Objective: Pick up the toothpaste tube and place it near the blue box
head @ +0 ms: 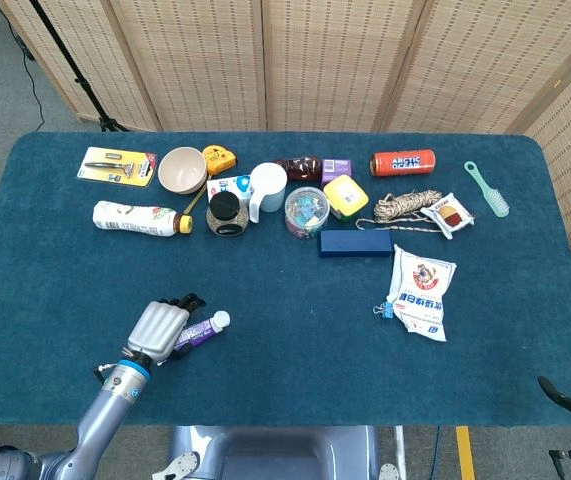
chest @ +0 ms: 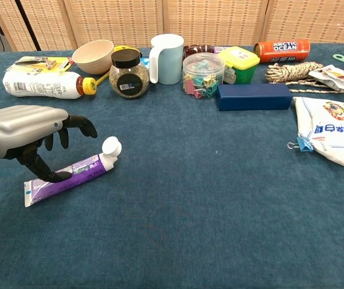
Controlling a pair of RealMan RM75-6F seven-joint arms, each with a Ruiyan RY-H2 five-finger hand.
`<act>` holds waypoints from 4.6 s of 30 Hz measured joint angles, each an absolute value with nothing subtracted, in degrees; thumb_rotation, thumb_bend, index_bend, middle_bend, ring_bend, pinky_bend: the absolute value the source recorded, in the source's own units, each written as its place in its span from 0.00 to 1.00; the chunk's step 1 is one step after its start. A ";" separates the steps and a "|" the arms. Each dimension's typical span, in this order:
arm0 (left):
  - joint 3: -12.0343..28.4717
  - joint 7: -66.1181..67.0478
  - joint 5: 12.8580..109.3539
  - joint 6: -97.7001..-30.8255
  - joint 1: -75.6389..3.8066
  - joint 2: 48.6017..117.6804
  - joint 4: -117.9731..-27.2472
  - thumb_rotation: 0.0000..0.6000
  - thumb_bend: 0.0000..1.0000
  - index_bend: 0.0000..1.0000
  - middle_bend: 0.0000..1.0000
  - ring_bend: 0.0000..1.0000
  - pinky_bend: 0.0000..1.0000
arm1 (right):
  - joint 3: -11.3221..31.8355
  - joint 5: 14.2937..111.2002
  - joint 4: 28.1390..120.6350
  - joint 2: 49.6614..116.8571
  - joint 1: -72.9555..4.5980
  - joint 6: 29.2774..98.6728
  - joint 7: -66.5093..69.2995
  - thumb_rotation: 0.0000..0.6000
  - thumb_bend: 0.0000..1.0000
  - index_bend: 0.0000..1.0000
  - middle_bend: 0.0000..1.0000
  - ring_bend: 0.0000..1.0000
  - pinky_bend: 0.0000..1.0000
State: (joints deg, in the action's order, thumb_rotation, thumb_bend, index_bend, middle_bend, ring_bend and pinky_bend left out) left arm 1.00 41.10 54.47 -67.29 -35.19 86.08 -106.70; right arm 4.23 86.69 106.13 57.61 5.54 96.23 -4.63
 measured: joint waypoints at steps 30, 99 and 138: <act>2.75 44.64 47.89 -65.62 -37.49 88.16 -97.95 0.95 0.28 0.21 0.22 0.30 0.40 | 4.08 87.26 106.92 57.32 6.74 97.47 -4.46 1.00 0.00 0.05 0.00 0.00 0.05; -3.37 36.48 57.75 -59.67 -35.76 79.36 -93.78 1.00 0.46 0.25 0.21 0.26 0.40 | 4.38 87.84 107.77 57.14 7.96 98.86 -2.38 1.00 0.00 0.05 0.00 0.00 0.05; -3.18 29.30 64.20 -61.57 -30.27 83.30 -88.90 1.00 0.54 0.45 0.34 0.40 0.43 | 4.48 88.76 108.78 56.62 8.52 99.96 -0.98 1.00 0.00 0.04 0.00 0.00 0.05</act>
State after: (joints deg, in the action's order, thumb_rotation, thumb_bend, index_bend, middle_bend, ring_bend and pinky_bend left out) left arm -3.18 29.30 64.20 -61.57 -30.27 83.30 -88.90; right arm 4.48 88.76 108.78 56.62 8.52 99.96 -0.98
